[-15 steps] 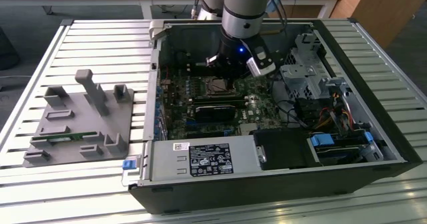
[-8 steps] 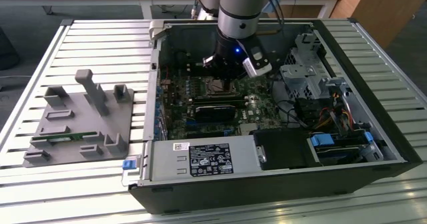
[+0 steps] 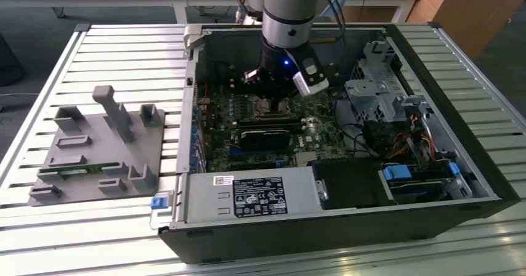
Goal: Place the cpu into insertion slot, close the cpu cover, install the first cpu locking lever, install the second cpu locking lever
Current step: 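Install the second cpu locking lever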
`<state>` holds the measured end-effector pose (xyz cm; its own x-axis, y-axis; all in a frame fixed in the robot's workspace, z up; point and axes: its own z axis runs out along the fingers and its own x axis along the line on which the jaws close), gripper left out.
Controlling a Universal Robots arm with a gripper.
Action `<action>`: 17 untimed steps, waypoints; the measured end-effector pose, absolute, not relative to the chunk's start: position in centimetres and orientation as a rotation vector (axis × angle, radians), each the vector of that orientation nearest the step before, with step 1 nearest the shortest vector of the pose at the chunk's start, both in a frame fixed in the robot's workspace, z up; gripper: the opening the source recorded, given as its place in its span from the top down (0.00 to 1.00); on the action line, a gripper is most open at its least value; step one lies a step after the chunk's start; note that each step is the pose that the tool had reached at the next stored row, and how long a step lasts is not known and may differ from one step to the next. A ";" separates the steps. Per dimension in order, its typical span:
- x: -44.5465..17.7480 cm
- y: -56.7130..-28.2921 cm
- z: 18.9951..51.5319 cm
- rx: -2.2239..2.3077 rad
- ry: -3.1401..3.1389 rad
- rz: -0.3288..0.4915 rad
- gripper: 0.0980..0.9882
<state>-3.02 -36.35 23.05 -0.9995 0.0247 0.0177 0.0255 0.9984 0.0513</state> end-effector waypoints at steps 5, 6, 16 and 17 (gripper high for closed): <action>-3.4 -36.4 23.0 -0.039 -3.123 -0.081 0.99; -3.4 -36.4 23.0 -0.039 -3.123 -0.081 0.99; -3.4 -36.6 22.3 -0.039 -3.118 -0.103 0.99; -3.4 -36.7 22.3 -0.039 -3.118 -0.106 0.99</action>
<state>-3.40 -36.69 22.30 -0.9995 0.0243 0.0226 0.0257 0.9974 0.0679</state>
